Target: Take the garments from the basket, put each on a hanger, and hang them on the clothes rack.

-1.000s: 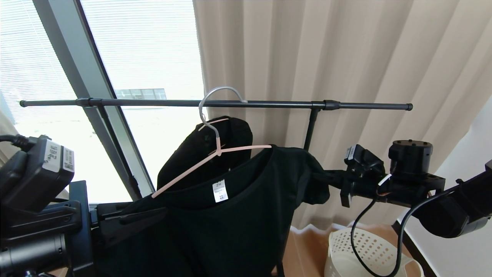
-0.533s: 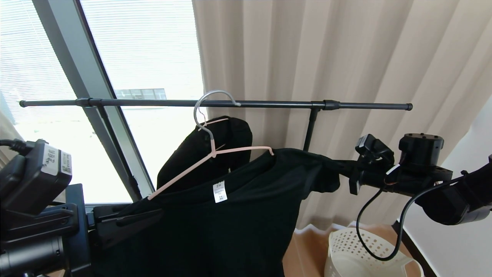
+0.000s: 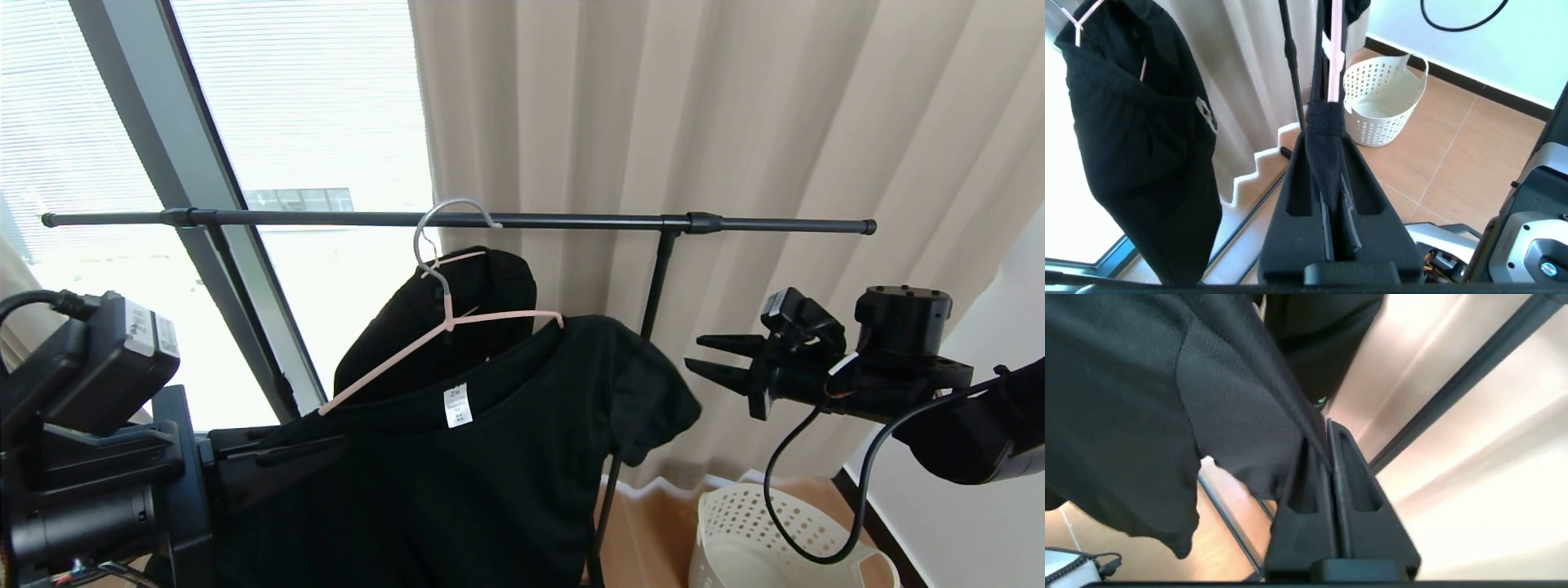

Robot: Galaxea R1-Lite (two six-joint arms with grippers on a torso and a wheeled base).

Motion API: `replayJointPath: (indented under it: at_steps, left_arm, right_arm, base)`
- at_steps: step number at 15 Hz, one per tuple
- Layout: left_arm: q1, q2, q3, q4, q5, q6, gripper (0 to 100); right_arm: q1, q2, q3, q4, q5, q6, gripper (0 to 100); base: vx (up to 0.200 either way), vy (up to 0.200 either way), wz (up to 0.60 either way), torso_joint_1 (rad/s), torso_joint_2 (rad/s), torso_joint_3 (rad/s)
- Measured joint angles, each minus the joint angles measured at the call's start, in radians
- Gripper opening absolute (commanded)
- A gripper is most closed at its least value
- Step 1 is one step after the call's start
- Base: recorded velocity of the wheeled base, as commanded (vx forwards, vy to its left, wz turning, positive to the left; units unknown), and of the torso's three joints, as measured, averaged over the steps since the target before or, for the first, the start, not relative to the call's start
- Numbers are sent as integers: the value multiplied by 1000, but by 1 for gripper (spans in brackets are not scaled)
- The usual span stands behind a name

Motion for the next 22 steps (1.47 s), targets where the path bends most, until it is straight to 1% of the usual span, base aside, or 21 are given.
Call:
replayJointPath:
  at_steps: [2,4,6,7,9,10,11,12,15,18,22]
  left_arm:
    - [6,37,-22,-1,2,-3,0]
    - [12,88,-52,-2,4,-26,0]
    - [13,154,-96,-1,22,-71,0]
    - [13,183,-117,-1,38,-90,0]
    - [3,275,-194,0,104,-170,0]
    - [-6,325,-244,0,146,-213,0]
    - [-15,378,-298,0,195,-254,0]
    - [-26,422,-340,0,233,-282,0]
    - [-37,563,-466,7,302,-302,0]
    - [-42,724,-616,3,328,-334,0]
    - [-45,879,-766,2,336,-347,0]
  right_arm:
    - [3,-28,25,-15,5,-11,100]
    - [22,-50,45,-47,3,-26,100]
    - [64,-77,47,-53,-24,4,100]
    - [80,-92,46,-51,-57,47,100]
    - [149,-133,29,-47,-189,204,100]
    - [180,-150,16,-44,-235,235,100]
    - [199,-164,7,-44,-251,241,100]
    - [209,-173,2,-44,-254,242,100]
    - [217,-183,-4,-45,-257,242,100]
    - [215,-186,-4,-46,-257,241,100]
    - [217,-185,-5,-47,-257,241,100]
  base:
    - [0,0,0,0,0,0]
    - [0,0,0,0,0,0]
    - [0,0,0,0,0,0]
    - [0,0,0,0,0,0]
    - [0,0,0,0,0,0]
    - [0,0,0,0,0,0]
    - [0,0,0,0,0,0]
    - [0,0,0,0,0,0]
    - [0,0,0,0,0,0]
    - [0,0,0,0,0,0]
    - [0,0,0,0,0,0]
